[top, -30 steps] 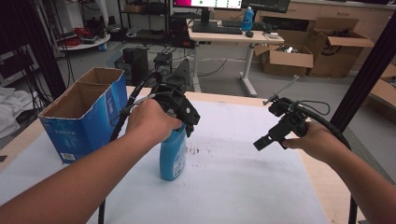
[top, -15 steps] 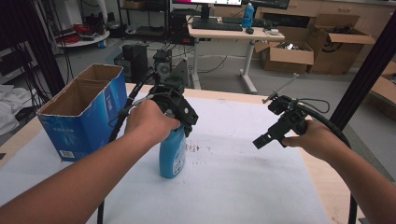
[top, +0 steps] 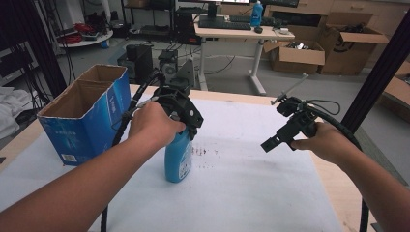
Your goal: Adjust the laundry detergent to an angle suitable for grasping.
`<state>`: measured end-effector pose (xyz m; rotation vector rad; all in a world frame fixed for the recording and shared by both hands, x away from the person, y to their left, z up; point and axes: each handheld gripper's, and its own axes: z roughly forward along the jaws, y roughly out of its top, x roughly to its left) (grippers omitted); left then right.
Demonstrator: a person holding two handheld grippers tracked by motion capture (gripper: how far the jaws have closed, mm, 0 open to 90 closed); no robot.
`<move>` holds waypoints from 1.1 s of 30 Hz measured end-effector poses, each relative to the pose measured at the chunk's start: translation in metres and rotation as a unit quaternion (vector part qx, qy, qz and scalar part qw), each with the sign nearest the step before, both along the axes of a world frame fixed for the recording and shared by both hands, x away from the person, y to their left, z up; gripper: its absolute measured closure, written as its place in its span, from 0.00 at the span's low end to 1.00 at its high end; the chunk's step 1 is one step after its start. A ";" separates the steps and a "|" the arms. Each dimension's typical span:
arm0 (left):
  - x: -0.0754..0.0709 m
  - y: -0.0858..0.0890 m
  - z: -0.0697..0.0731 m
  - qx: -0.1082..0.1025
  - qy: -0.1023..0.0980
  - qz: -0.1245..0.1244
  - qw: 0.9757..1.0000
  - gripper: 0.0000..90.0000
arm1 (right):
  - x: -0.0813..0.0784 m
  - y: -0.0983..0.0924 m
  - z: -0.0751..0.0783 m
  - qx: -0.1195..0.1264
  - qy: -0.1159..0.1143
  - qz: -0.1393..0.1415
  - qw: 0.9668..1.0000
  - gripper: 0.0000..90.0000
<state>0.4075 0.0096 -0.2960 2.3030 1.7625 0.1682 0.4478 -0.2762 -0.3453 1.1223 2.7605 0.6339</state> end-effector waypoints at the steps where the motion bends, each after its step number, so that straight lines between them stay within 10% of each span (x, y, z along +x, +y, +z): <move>1: 0.000 0.000 0.000 0.000 0.000 0.000 1.000 0.30 | 0.000 0.000 0.000 0.001 0.000 0.000 1.000 0.19; 33: -0.001 -0.003 0.002 -0.006 0.002 -0.005 1.000 0.41 | 0.001 0.001 0.000 0.002 -0.001 0.001 1.000 0.19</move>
